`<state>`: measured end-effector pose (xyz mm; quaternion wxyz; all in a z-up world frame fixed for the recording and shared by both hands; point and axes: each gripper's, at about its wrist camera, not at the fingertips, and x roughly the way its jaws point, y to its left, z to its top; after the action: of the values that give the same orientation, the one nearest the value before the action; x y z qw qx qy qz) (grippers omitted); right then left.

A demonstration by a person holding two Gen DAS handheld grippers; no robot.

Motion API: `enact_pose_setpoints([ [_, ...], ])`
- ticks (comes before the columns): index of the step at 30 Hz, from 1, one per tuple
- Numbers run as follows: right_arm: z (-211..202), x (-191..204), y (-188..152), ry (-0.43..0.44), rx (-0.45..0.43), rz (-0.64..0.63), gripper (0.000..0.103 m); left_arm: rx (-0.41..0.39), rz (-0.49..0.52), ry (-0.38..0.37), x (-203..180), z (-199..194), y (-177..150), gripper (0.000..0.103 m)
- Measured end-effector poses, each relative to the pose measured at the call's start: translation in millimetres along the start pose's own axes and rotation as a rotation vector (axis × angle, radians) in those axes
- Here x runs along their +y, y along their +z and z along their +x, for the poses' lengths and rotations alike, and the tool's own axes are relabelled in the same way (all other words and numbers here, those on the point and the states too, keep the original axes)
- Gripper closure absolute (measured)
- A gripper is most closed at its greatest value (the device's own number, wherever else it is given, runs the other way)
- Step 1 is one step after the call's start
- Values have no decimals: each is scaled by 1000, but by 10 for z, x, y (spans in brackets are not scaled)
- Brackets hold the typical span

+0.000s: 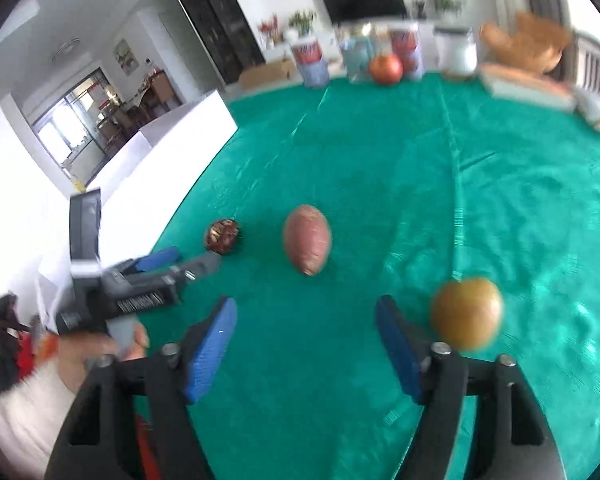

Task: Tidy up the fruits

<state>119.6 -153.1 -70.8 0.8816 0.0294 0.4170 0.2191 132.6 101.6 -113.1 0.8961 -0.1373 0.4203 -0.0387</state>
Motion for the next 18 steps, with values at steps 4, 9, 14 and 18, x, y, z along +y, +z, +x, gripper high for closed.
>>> enact_pose_setpoints([
  [4, -230, -84, -387, -92, -55, -2, 29, -14, -38, -17, 51, -43, -13, 2],
  [9, -370, -352, -601, -167, -38, 62, 29, 9, 31, 9, -113, 50, 28, 3],
  [14, -374, -562, -533, -140, -39, 131, 29, 14, 88, 35, -222, 136, 114, 4],
  [18, -283, -554, -358, -143, -24, 120, 29, 29, 150, 79, -280, 186, 155, 14],
])
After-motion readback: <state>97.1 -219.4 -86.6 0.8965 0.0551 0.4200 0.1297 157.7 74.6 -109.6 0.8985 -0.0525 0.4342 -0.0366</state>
